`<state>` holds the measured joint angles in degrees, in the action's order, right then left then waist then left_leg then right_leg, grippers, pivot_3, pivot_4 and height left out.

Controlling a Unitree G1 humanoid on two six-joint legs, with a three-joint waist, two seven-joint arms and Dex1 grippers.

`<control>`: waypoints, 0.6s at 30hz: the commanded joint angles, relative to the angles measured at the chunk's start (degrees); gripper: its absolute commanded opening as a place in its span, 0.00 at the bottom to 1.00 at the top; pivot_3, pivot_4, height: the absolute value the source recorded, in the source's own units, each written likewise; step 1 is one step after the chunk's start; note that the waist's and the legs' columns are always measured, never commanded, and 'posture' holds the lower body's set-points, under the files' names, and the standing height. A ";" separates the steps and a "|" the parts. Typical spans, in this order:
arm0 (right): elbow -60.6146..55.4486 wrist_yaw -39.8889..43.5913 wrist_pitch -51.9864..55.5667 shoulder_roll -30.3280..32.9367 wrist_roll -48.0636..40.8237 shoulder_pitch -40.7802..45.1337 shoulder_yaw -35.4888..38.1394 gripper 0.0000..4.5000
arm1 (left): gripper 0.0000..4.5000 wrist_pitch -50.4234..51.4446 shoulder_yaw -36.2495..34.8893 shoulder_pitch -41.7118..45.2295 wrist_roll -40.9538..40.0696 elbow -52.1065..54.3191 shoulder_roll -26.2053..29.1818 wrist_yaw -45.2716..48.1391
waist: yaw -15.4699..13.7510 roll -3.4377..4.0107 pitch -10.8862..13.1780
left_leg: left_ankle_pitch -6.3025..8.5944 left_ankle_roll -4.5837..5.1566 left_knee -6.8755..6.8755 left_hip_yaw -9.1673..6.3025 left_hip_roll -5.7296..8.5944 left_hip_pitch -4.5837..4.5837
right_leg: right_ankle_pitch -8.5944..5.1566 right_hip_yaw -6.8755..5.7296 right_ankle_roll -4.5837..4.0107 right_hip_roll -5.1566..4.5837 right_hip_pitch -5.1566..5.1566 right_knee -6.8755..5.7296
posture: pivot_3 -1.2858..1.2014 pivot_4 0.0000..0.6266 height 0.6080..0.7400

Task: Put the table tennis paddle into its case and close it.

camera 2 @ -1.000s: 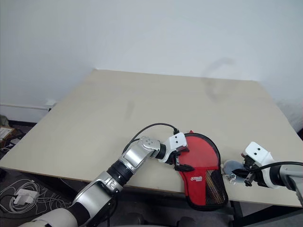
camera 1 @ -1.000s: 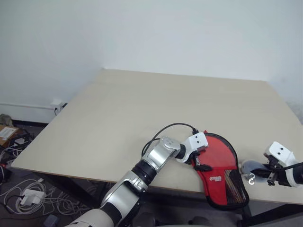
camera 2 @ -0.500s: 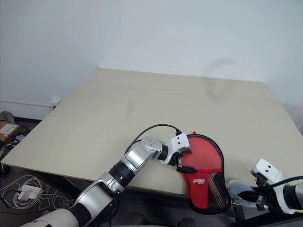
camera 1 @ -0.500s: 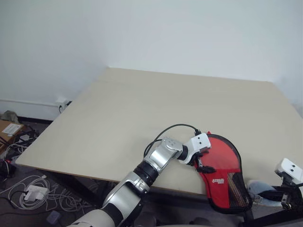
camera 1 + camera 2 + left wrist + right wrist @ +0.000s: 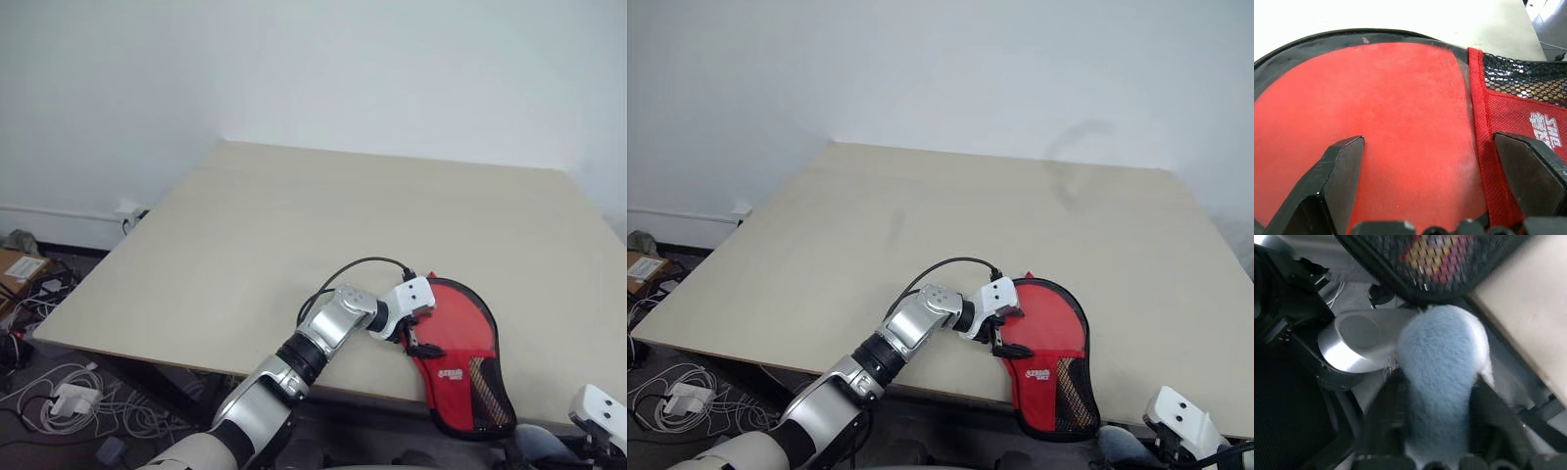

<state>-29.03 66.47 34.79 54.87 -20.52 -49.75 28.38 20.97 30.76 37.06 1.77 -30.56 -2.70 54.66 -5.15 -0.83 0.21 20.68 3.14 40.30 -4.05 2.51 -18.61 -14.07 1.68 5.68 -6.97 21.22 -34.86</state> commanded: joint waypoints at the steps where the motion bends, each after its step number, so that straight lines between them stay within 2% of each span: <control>1: 0.32 1.06 2.60 0.10 -3.18 2.60 3.56 0.69 | 1.00 0.77 1.15 -1.02 2.20 -5.18 1.24 -0.45 | 0.09 0.00 0.00 | 0.00 0.00 0.00 0.00 0.00 0.00 | 0.00 0.00 -0.01 0.01 0.00 -0.01 | 0.52 0.00 0.82; 4: 0.75 1.63 5.24 0.05 -6.34 5.44 7.27 0.92 | 1.00 0.85 0.88 -0.52 2.08 -5.73 1.36 0.12 | 0.12 0.01 0.00 | 0.00 0.00 0.01 0.02 0.01 0.01 | 0.03 0.02 -0.04 0.02 0.01 -0.01 | 0.52 0.00 0.82; 8: 0.49 0.52 10.23 0.07 -12.33 12.23 13.17 0.92 | 1.00 1.95 -3.80 1.13 -2.12 -4.66 1.28 2.02 | 0.35 0.03 0.02 | 0.00 0.00 0.01 0.03 0.00 -0.01 | 0.05 0.02 -0.07 0.04 0.06 -0.01 | 0.52 0.00 0.82; 12: 1.24 -4.84 15.61 -0.91 -17.22 21.72 13.59 0.92 | 1.00 1.82 -7.74 2.46 -5.15 -1.54 2.84 4.07 | 1.31 0.16 0.16 | -0.01 -0.01 -0.02 0.06 -0.07 -0.08 | 0.08 0.03 -0.13 0.11 0.18 -0.04 | 0.52 0.00 0.82; 16: 3.11 -15.00 13.48 -7.77 -17.60 35.40 7.92 0.92 | 1.00 4.18 -11.41 3.01 -9.22 7.25 8.39 8.54 | 2.28 0.35 0.51 | -0.26 -0.44 -0.09 0.14 -0.08 -0.24 | 0.13 0.15 -0.21 0.14 0.40 -0.16 | 0.52 0.00 0.82; 18: 3.97 -18.48 11.06 -11.56 -15.92 39.31 4.33 0.92 | 1.00 5.69 -12.62 2.45 -10.17 11.93 12.58 10.03 | 2.49 0.46 0.52 | -0.34 -0.55 -0.10 0.14 -0.05 -0.47 | 0.16 0.21 -0.24 0.12 0.66 -0.23 | 0.52 0.00 0.82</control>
<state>-25.05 50.98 48.28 44.39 -37.08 -12.12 34.58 25.86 20.25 38.64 -6.42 -23.73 8.52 63.13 -2.66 -0.37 0.73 20.31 2.52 40.21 -3.90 2.45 -19.30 -13.90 1.92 5.41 -6.83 22.10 -35.15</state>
